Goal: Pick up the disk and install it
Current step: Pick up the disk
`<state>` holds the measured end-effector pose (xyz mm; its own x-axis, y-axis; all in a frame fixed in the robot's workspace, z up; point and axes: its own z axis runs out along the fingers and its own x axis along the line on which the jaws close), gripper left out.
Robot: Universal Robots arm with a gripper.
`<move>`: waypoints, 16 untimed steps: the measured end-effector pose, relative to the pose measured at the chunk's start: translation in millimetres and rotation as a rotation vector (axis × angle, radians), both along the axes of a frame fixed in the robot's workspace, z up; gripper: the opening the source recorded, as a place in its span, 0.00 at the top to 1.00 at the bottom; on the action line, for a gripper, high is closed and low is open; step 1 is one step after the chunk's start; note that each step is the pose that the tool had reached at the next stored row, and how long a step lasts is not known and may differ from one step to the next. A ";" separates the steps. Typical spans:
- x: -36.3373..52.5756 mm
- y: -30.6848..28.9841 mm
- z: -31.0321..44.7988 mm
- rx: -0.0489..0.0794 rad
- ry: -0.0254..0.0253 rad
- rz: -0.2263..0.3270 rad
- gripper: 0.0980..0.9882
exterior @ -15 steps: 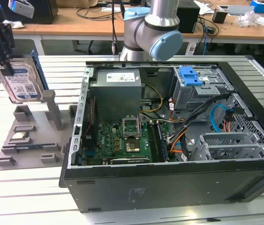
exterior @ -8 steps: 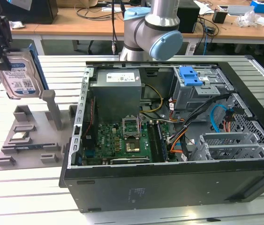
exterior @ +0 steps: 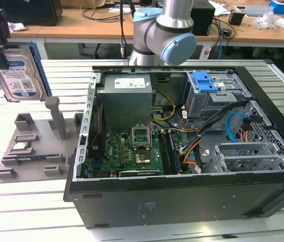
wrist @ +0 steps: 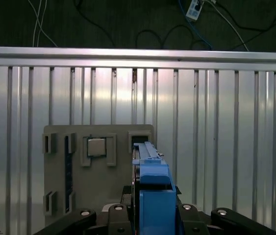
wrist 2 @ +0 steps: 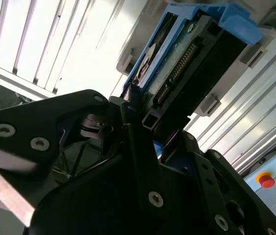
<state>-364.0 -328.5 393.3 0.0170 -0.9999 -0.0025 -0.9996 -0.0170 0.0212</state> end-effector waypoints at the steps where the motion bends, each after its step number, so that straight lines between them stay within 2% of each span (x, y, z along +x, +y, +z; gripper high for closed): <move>1: 0.0 0.1 2.6 0.000 0.0000 0.000 0.70; 10: 0.0 0.3 22.7 0.000 0.0001 0.000 0.70; 12: 0.0 0.4 32.4 0.000 0.0000 0.000 0.70; 16: 0.0 0.6 46.3 0.000 0.0000 0.000 0.70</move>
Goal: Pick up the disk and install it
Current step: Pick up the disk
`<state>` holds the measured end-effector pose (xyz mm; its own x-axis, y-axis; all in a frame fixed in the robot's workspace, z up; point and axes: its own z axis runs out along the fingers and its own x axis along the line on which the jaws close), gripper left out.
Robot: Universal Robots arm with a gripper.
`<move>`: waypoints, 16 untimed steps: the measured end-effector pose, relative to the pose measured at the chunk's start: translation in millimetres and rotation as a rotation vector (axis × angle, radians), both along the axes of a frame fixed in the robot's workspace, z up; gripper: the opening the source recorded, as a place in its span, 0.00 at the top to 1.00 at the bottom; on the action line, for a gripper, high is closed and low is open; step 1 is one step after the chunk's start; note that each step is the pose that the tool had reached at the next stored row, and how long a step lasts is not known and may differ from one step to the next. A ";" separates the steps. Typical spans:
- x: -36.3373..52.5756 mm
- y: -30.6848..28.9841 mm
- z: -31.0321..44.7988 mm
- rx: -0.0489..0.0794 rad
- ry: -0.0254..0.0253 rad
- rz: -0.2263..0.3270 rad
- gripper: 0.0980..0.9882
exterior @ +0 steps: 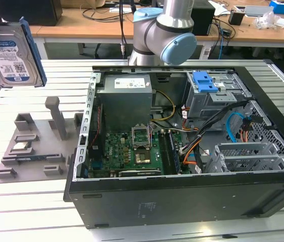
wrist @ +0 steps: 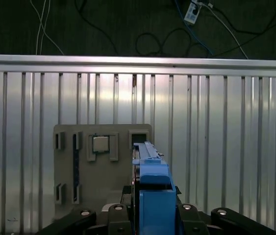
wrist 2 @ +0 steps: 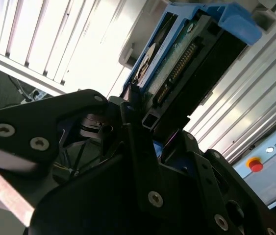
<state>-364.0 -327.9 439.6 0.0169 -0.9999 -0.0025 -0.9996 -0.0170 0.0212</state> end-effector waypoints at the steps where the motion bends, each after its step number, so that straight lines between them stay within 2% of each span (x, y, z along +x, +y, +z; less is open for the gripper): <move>1: 0.0 0.0 1.9 0.000 -0.0001 0.000 0.70; 9: 0.0 0.3 18.1 0.000 0.0000 0.000 0.70; 11: 0.0 0.4 25.8 0.000 0.0000 0.000 0.70; 16: 0.0 0.6 37.3 0.000 0.0000 0.000 0.70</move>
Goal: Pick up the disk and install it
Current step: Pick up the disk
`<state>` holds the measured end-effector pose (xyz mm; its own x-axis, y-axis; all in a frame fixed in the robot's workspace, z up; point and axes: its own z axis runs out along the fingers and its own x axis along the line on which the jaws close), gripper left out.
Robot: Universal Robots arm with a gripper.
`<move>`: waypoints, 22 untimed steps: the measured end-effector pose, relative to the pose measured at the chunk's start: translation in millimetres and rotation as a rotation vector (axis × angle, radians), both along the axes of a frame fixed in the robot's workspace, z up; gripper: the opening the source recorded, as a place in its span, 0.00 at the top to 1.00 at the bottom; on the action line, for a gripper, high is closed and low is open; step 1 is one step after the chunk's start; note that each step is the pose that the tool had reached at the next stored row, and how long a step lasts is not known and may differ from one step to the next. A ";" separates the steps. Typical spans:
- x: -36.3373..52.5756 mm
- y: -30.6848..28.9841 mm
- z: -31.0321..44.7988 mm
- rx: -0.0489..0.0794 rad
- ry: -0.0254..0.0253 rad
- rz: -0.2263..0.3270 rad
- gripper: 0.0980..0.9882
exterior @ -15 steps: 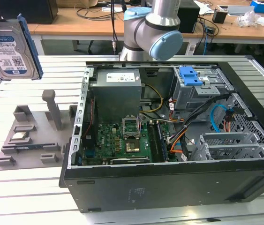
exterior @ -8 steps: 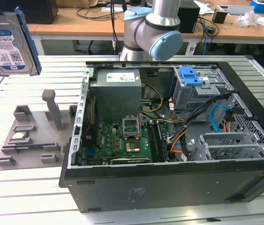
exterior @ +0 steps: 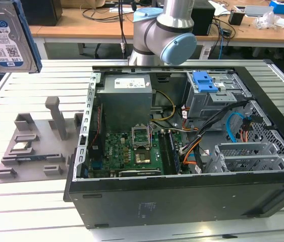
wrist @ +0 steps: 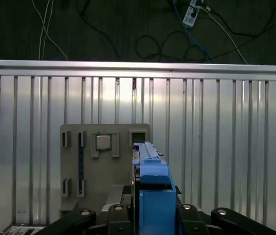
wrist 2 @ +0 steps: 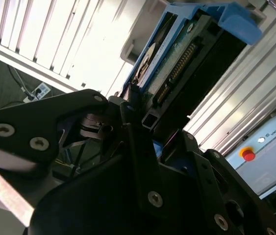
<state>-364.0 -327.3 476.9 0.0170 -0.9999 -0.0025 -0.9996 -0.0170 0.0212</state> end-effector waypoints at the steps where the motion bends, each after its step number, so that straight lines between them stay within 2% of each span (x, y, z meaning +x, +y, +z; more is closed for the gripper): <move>1: 0.0 0.0 3.2 0.000 0.0000 0.000 0.70; 8: 0.0 0.1 18.2 0.000 0.0001 0.000 0.70; 13: 0.0 0.1 33.3 0.000 0.0001 0.000 0.70; 22: 0.0 0.2 35.0 0.000 0.0000 0.000 0.70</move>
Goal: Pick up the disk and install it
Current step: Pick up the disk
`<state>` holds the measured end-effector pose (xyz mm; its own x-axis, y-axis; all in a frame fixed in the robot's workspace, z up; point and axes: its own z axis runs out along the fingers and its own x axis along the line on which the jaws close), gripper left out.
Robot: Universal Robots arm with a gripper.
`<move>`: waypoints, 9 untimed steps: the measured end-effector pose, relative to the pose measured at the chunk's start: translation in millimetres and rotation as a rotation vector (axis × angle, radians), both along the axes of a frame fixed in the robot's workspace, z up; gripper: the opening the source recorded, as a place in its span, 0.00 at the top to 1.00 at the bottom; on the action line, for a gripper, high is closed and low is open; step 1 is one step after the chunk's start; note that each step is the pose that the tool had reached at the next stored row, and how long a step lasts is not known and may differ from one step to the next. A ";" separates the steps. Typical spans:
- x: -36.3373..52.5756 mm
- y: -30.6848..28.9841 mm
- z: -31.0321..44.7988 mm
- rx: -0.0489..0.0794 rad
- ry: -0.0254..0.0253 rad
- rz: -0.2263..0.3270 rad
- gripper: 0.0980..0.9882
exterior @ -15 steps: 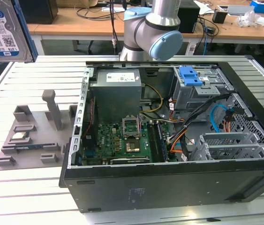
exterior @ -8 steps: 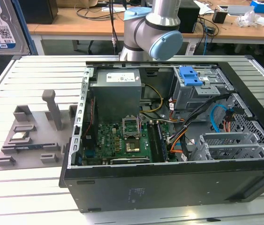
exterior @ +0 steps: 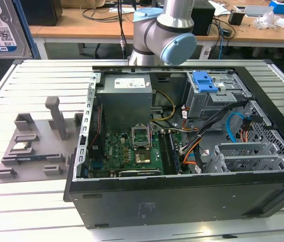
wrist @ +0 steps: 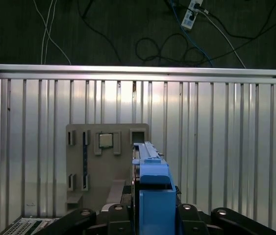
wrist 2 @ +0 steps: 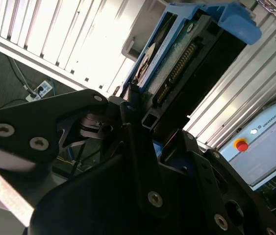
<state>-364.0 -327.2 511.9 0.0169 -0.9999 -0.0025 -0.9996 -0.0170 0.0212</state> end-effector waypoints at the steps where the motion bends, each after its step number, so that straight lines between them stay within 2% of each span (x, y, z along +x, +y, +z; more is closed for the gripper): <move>1: 0.0 0.0 0.0 0.000 0.0000 0.000 0.70; 6: 0.4 0.0 0.1 0.000 0.0000 0.000 0.70; 9: 9.0 0.0 0.1 0.000 0.0001 0.000 0.70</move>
<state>-355.0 -327.1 512.0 0.0169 -0.9999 -0.0024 -0.9996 -0.0169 0.0213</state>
